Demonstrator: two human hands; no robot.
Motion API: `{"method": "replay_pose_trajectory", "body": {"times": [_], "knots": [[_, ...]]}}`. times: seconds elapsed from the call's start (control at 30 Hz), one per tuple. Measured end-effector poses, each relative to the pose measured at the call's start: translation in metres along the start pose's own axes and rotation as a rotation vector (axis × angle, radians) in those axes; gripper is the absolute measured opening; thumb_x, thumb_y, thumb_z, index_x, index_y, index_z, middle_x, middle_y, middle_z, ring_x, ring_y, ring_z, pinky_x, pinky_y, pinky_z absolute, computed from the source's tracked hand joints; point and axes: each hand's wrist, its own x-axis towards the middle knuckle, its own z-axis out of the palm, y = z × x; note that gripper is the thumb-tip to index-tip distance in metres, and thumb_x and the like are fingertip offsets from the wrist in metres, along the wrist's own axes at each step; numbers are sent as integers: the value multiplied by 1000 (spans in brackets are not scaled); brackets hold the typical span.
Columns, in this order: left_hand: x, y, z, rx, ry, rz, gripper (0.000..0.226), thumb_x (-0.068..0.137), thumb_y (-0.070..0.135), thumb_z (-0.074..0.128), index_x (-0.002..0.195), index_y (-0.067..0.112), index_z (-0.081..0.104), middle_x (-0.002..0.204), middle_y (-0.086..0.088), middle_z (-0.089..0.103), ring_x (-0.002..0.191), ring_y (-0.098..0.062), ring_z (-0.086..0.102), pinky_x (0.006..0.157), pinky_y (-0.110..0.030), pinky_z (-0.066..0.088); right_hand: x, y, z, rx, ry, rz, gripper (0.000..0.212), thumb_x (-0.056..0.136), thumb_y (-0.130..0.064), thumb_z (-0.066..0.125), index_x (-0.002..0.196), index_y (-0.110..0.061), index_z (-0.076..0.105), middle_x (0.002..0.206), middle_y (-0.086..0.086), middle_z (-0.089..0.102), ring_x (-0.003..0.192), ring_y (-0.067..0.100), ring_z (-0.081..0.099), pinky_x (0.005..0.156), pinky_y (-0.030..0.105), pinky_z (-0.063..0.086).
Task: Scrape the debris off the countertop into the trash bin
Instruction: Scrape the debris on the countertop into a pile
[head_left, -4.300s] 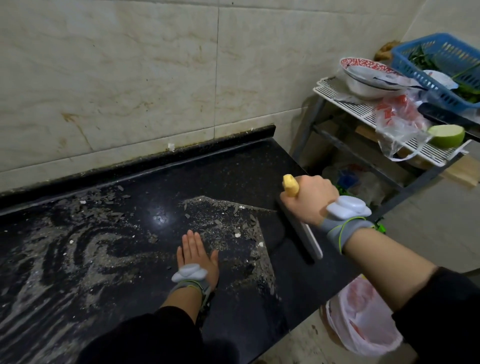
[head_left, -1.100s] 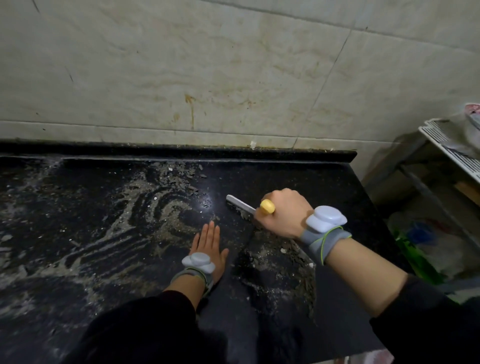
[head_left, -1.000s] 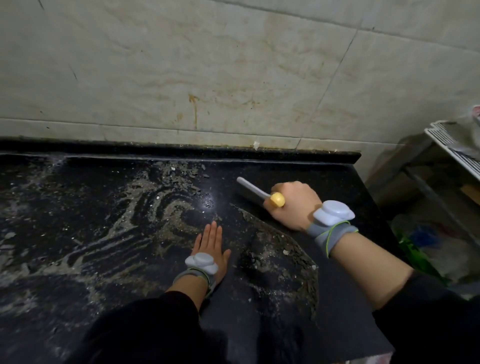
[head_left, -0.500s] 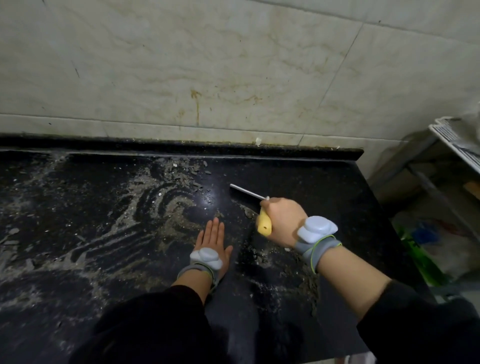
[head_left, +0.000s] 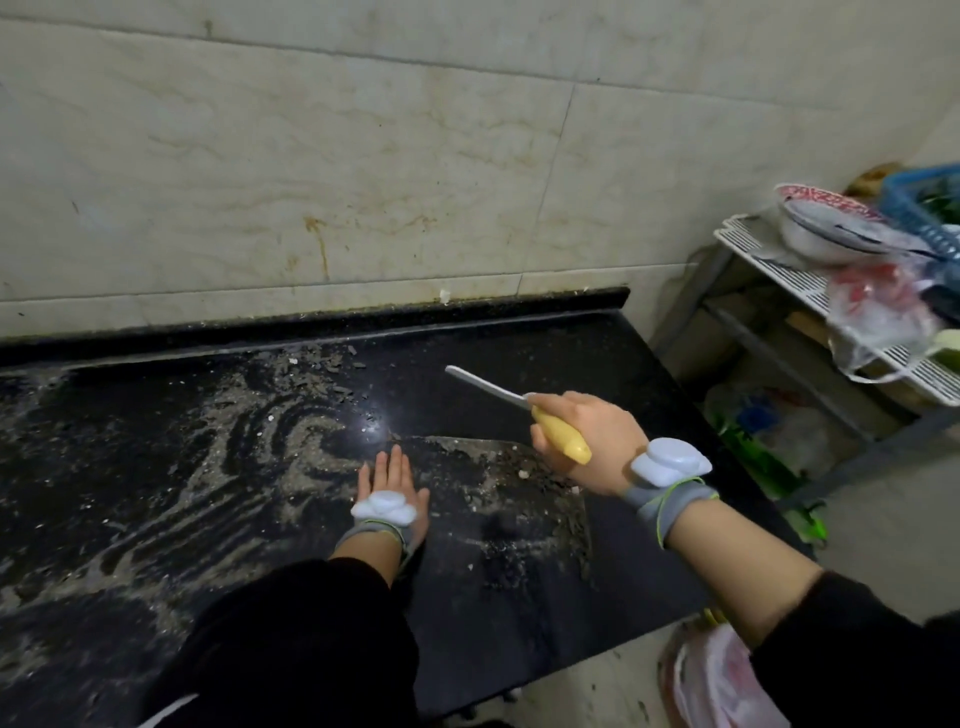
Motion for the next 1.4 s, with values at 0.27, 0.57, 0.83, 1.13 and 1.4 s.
{"method": "replay_pose_trajectory", "body": {"times": [0.27, 0.57, 0.83, 1.13, 1.4], "knots": [[-44, 8, 24, -65, 64, -42, 65, 103, 40, 16, 152, 5, -8, 160, -9, -12, 149, -22, -8, 120, -35, -3, -28, 55, -12, 4, 28, 490, 20, 86, -33, 54, 96, -19, 65, 98, 13, 67, 94, 40, 61, 69, 33, 42], [-58, -4, 37, 36, -11, -51, 67, 103, 41, 18, 151, 5, -12, 159, -10, -16, 148, -23, -11, 120, -36, -2, -44, 50, 1, -131, -95, 447, 23, 86, -39, 54, 96, -19, 58, 99, 13, 67, 94, 39, 62, 66, 32, 40], [-55, -8, 45, 46, -10, -27, 68, 103, 43, 15, 149, 5, -17, 158, -11, -20, 147, -25, -14, 119, -36, -5, -33, -34, 30, -193, -199, 267, 29, 88, -39, 50, 105, -16, 54, 103, 12, 66, 96, 39, 61, 69, 35, 40], [-54, -13, 42, 51, -3, 60, 71, 102, 45, 16, 149, 1, -15, 158, -15, -18, 148, -28, -11, 119, -38, -3, -32, -69, 11, -144, -129, 385, 32, 88, -45, 50, 108, -22, 58, 104, 11, 67, 98, 38, 61, 70, 34, 38], [-57, -14, 39, 85, 12, 86, 72, 102, 45, 16, 149, -1, -14, 158, -17, -14, 148, -30, -8, 119, -40, 0, -66, -30, 6, -227, -162, 650, 42, 89, -53, 47, 93, -15, 65, 100, 13, 69, 93, 36, 64, 70, 33, 45]]}}
